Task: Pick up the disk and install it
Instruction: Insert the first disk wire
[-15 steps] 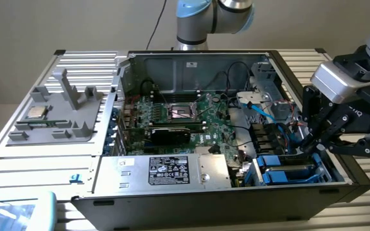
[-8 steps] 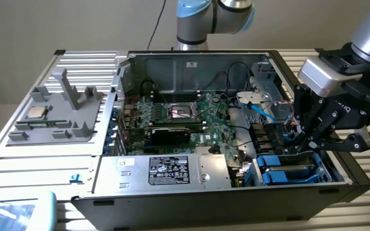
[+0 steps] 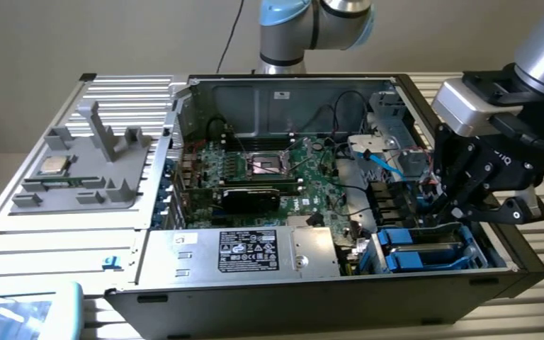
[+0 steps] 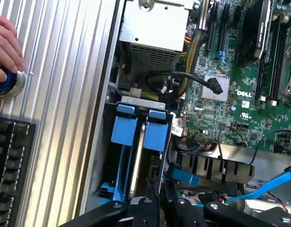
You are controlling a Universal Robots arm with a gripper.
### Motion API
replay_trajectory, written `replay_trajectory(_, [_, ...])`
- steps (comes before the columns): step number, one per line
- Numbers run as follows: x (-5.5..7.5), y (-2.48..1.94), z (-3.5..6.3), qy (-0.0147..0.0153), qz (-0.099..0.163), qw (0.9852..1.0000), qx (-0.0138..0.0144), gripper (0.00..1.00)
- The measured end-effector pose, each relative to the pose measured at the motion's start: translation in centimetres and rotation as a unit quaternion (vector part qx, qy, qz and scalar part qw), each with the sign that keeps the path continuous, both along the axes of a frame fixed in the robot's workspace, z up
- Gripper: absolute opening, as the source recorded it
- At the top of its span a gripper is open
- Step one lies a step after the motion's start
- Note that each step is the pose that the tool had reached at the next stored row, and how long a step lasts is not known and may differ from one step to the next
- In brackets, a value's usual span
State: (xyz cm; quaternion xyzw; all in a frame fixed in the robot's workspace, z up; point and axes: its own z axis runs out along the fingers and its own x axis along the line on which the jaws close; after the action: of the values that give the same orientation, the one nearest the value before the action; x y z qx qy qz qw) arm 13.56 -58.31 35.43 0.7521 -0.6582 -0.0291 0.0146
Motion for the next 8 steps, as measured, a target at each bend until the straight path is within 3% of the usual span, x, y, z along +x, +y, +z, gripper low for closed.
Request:
replay_trajectory(2, [0.0, 0.0, -0.02, 0.0004, -0.01, 1.0, -0.0019, 0.16])
replay_trajectory(3, [-0.01, 0.0, -0.02, 0.0005, -0.012, 0.9999, -0.0049, 0.16])
replay_trajectory(4, [-0.01, -0.01, -0.03, 0.0005, -0.015, 0.9998, -0.0091, 0.16])
replay_trajectory(6, [0.0, 0.0, -0.04, 0.0005, -0.018, 0.9996, -0.0208, 0.16])
replay_trajectory(7, [0.0, 0.0, -0.04, 0.0006, -0.018, 0.9996, -0.0237, 0.16])
replay_trajectory(8, [0.0, 0.0, -0.04, 0.0007, -0.018, 0.9995, -0.0242, 0.16])
